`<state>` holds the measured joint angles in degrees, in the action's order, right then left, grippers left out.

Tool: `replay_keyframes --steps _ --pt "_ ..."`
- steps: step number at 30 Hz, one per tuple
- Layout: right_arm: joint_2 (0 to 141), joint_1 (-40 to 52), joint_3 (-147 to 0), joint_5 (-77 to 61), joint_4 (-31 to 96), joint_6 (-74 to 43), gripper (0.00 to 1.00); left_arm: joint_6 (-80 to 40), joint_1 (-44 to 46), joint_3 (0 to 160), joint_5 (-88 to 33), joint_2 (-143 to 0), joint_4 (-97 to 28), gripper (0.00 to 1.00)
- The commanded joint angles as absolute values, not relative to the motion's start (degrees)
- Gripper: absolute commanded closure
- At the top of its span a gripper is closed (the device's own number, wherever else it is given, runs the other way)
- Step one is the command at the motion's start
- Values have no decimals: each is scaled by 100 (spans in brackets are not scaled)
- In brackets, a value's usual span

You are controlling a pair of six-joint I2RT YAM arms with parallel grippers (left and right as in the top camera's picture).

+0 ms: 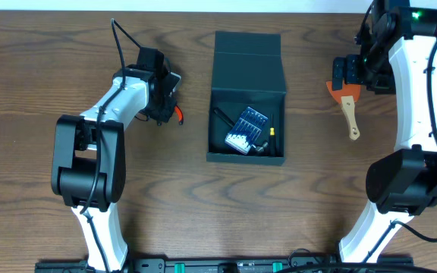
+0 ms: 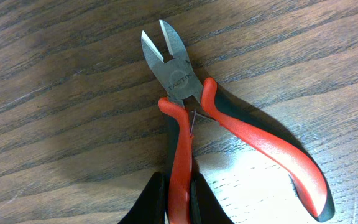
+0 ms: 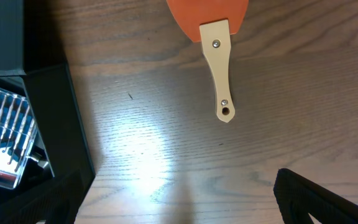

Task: Pack container
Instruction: 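Lower the left gripper and close it on the pliers handle, then lift the pliers and carry them over the black box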

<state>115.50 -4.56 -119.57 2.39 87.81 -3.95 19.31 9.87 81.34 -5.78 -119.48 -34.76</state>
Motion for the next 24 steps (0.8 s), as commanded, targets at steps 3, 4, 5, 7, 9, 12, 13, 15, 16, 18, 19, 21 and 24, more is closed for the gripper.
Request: replay_keyframes --steps 3,4,5,7,9,12,13,15,16,18,19,21,24 --pt "11476 -480 -12031 257 8785 -467 1 1920 989 8221 -510 -11981 -3623 94" --pt "11476 -480 -12031 257 8785 -467 1 1922 989 8228 -508 -11959 -3621 94" --pt "11476 -480 -12031 257 8785 -467 1 1922 989 8232 -508 -11917 -3621 94" --pt "11476 -480 -12031 257 8785 -467 1 1922 989 8235 -502 -11828 -3614 94" --pt "11476 -480 -12031 257 8785 -467 1 1922 989 8241 -443 -11727 -3614 94" --pt "11476 -480 -12031 257 8785 -467 1 1922 989 8243 -294 -11570 -3621 94" --pt "11476 -480 -12031 257 8785 -467 1 1922 989 8243 -281 -11498 -3638 95" --pt "11476 -480 -12031 257 8785 -467 1 1922 989 8243 -231 -11365 -3662 94" --pt "11476 -480 -12031 257 8785 -467 1 1922 989 8243 -228 -11292 -3677 94" --pt "11476 -480 -12031 257 8785 -467 1 1922 989 8243 -231 -11163 -3684 94" --pt "11476 -480 -12031 257 8785 -467 1 1920 989 8243 -233 -11091 -3691 94" --pt "11476 -480 -12031 257 8785 -467 1 1896 989 8243 -233 -10914 -3706 94" --pt "11476 -480 -12031 257 8785 -467 1 1809 989 8243 -235 -10637 -3723 94"
